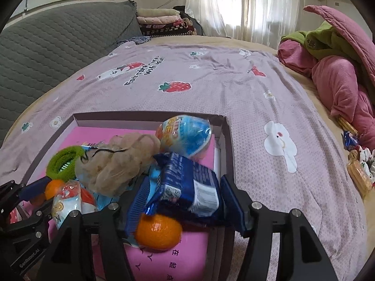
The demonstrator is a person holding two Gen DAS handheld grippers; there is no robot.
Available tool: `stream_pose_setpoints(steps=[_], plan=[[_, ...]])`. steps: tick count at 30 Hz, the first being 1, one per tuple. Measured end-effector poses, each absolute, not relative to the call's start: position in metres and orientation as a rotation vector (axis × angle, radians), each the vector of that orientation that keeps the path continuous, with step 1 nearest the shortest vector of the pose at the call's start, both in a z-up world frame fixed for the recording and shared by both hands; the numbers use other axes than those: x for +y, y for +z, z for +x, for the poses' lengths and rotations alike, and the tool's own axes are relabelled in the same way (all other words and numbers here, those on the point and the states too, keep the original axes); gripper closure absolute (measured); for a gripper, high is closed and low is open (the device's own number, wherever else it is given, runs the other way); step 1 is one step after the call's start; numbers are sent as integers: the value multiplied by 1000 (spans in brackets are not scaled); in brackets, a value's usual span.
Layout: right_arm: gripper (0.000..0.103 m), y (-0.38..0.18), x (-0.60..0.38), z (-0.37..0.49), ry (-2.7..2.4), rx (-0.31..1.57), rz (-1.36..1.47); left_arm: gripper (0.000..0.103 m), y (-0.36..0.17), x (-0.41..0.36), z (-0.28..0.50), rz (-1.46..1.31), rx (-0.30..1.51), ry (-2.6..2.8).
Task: Organize objects
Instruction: 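Lower the blue packet into the tray and open the right gripper while the left lowers the mandarin, then open the left gripper and withdraw both grippers from the tray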
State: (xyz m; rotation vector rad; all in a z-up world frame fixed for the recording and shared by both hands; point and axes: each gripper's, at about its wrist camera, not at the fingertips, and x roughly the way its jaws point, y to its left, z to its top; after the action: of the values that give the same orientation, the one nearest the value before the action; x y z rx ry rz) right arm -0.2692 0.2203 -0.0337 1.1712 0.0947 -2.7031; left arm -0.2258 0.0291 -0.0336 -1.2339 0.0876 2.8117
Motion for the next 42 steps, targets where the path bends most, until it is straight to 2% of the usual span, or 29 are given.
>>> stream_pose_setpoints(steps=[9,11,19,23,26,42], plan=[[38,-26,217,-266,-2717,107,1130,55,-29,26,-222,-1235,86,2813],[37,-22,217,-265,-2722,102,1114,50,-27,25,-222,-1232,87,2813],[32,-10,216,-255,-2737,100,1070,43,-10,12,-216,-1211,18,2833],[30,-4,219,-245,-2748,81,1063,33,3,8,-211,-1181,15,2854],[29,0,217,-239,-2756,87,1059,31,9,6,-208,-1171,16,2859],[18,39,199,-207,-2802,151,985,26,35,0,-189,-1144,15,2897]])
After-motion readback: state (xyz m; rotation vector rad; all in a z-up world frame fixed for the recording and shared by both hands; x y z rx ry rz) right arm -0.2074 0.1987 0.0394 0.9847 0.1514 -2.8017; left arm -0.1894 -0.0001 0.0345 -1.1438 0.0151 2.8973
